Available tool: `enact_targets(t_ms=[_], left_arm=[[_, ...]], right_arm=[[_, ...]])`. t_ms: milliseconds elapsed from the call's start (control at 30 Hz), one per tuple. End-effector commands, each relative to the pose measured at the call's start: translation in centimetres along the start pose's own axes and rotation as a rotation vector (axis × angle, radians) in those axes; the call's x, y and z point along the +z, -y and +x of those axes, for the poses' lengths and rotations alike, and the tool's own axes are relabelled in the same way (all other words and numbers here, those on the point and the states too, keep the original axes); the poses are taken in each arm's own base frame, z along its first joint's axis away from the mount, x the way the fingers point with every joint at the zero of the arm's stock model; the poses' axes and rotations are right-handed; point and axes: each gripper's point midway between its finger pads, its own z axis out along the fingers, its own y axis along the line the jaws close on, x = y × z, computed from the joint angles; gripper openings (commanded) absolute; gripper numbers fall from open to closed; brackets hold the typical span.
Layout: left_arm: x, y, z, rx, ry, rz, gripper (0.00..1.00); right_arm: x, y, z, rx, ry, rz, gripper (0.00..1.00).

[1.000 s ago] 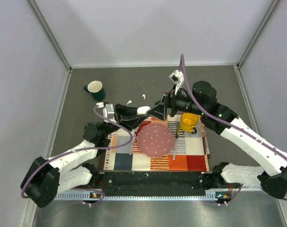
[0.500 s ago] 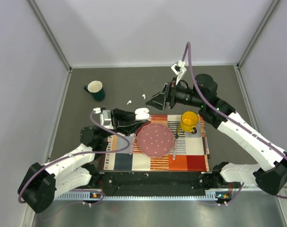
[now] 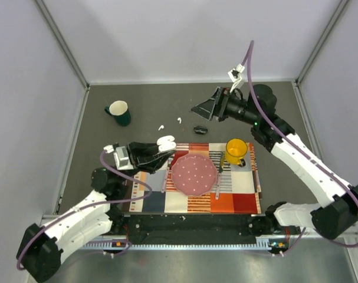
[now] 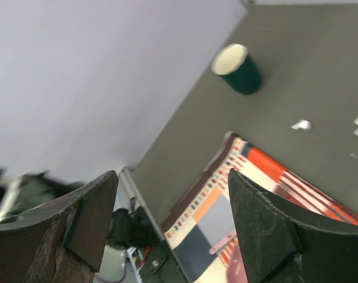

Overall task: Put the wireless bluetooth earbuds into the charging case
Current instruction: Pick up the earbud from the center of the board.

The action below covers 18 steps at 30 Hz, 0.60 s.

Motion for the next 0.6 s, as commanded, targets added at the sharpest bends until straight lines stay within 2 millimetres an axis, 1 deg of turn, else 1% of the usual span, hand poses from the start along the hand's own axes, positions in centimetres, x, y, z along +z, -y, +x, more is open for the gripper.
enact_targets(t_ms=[0,33,67,100,167,200,233,267,300,333,367,400,433,467,500,533,567], left_arm=[[-0.8,-0.3,-1.4,0.045,0.016,-0.059,0.00],[-0.9,-0.4,-1.7,0.067,0.017,-0.067,0.00],[-1.1,-0.1,-2.4,0.083,0.028,-0.067,0.00],[-1.3,-0.3,-2.0,0.079,0.006,-0.081,0.00],[-1.7,-0.1,-2.7,0.107,0.012,-0.086,0.00],[-1.7,0.0,-2.8,0.113,0.008,-0.084,0.00],[-1.9,-0.2,-2.4,0.113,-0.014,-0.096,0.00],[-2.0,0.0,-3.0,0.123,-0.006,-0.098,0.00],[-2.2,0.0,-3.0,0.124,-0.013,-0.099,0.00],[-2.2,0.0,-3.1,0.134,-0.014,-0.103,0.00],[-2.4,0.0,-3.2,0.137,-0.019,-0.107,0.00],[-2.5,0.0,-3.2,0.140,-0.022,-0.114,0.00],[-2.6,0.0,-3.4,0.152,-0.022,-0.115,0.00],[-2.8,0.0,-3.3,0.153,-0.033,-0.122,0.00],[-2.8,0.0,-3.4,0.157,-0.032,-0.123,0.00],[-2.9,-0.1,-3.4,0.163,-0.034,-0.128,0.00],[-3.0,0.0,-3.6,0.169,-0.030,-0.130,0.00]], right_arm=[[2.1,8.3,1.9,0.069,-0.075,0.259,0.71],[2.7,9.5,2.5,0.041,-0.099,0.279,0.70],[3.8,11.4,3.7,0.040,-0.139,0.307,0.69],[4.4,12.5,4.1,0.027,-0.163,0.326,0.66],[5.4,14.5,4.6,0.018,-0.197,0.375,0.66],[6.5,16.3,5.5,0.029,-0.239,0.415,0.66],[6.7,17.5,5.6,0.025,-0.251,0.462,0.66],[7.3,18.3,6.0,0.022,-0.274,0.486,0.66],[8.0,20.0,6.6,0.025,-0.315,0.534,0.66],[8.4,21.1,6.6,0.011,-0.319,0.583,0.66],[8.9,21.4,6.8,-0.007,-0.334,0.599,0.66],[9.6,21.3,5.7,-0.037,-0.319,0.608,0.66],[10.0,22.7,6.6,-0.053,-0.338,0.655,0.66],[10.5,22.7,6.8,-0.071,-0.342,0.662,0.66],[11.2,22.5,6.3,-0.088,-0.330,0.660,0.66],[11.6,23.6,6.9,-0.099,-0.343,0.688,0.66],[11.8,24.2,7.3,-0.101,-0.355,0.704,0.66]])
